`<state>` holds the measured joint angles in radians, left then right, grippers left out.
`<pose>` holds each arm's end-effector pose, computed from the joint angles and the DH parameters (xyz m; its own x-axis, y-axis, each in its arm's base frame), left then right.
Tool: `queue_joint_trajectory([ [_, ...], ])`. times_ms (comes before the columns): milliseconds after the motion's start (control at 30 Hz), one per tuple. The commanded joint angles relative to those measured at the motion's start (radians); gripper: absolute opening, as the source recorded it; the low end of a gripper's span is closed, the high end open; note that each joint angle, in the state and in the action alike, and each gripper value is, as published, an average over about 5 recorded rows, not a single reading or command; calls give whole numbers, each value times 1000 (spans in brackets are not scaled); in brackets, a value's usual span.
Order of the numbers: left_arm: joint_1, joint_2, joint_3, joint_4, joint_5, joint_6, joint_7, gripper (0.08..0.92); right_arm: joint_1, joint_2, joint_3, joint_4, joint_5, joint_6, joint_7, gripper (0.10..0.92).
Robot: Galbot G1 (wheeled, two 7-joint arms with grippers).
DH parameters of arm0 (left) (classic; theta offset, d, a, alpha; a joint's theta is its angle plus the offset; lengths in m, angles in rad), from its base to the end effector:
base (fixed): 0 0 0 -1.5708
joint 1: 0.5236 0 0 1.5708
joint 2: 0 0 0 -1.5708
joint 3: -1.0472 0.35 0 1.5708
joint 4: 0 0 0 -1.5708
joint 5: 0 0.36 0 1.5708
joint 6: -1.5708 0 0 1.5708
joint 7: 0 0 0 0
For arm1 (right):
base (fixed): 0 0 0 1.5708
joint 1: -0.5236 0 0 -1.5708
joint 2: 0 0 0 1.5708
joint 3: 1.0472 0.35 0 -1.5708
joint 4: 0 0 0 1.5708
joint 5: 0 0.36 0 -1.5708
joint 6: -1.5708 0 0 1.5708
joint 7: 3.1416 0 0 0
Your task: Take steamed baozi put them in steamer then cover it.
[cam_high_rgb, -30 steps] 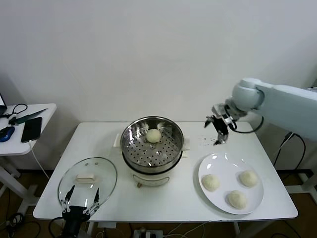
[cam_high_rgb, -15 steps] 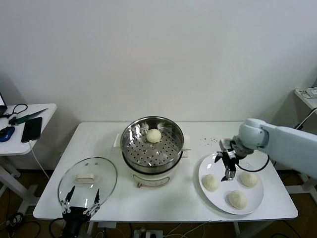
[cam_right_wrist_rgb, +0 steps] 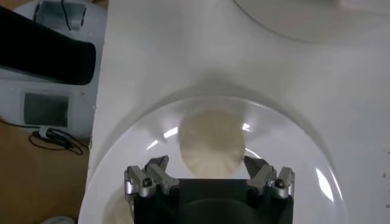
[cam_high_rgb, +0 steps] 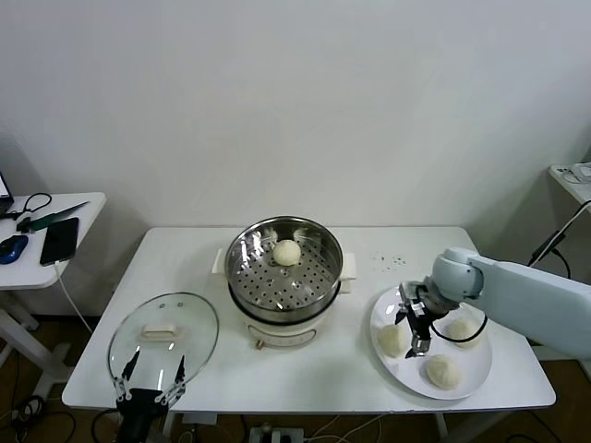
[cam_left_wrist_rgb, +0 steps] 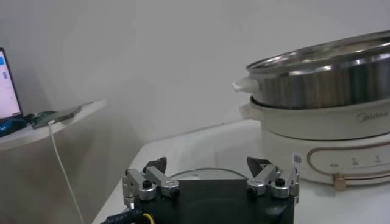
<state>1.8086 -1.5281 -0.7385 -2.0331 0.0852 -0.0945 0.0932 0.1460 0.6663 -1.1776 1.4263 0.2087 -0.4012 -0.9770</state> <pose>0.0993 0.0767 -0.3521 -0.9760 -0.0604 0.2093 -0.0089 0.9711 0.2386 0.4719 -0.0976 -0.2370 -0.0130 -0.1488 0.9888 -0.9990 -0.0403 -0.0192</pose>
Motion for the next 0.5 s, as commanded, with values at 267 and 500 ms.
queue_joint_trajectory([
  [267,0,-2,3,3,10,-2,0,823,-59,39,55,-53,-5,-2,4,775],
  [500,2,-2,4,1,11,-4,0,823,-39,36,48,-58,6,1,0,698],
])
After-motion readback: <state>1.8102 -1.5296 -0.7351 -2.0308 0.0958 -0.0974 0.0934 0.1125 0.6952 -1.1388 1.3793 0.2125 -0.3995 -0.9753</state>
